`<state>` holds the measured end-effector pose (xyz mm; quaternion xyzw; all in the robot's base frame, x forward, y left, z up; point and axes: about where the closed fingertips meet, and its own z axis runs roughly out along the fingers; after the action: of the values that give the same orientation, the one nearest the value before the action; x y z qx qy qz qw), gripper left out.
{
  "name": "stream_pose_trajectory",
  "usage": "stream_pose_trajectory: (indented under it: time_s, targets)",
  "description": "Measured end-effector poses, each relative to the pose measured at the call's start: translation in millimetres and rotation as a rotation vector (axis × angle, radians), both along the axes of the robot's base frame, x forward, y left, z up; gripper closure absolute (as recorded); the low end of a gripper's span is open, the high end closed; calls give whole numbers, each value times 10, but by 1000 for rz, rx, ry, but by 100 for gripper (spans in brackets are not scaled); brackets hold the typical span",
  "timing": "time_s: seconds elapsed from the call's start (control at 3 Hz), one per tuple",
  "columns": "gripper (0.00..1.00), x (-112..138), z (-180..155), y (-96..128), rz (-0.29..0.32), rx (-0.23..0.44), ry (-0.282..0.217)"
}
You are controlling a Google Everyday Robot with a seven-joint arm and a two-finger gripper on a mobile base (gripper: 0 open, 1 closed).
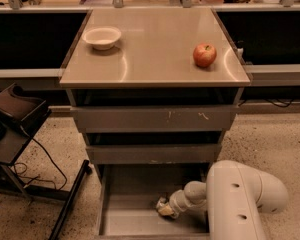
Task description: Pick 7up can from bottom drawer and place on counter
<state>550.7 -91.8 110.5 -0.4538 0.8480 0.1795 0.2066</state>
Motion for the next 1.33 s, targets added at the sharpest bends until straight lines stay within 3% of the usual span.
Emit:
stream_pose_trajectory:
  time_s: [0.33,0.67,1.33]
  targets:
    - [89,-3,47,5,0,0,0]
    - [100,-48,313,-51,-34,-10,-39]
    - [100,239,2058,-278,-237,-37,-318]
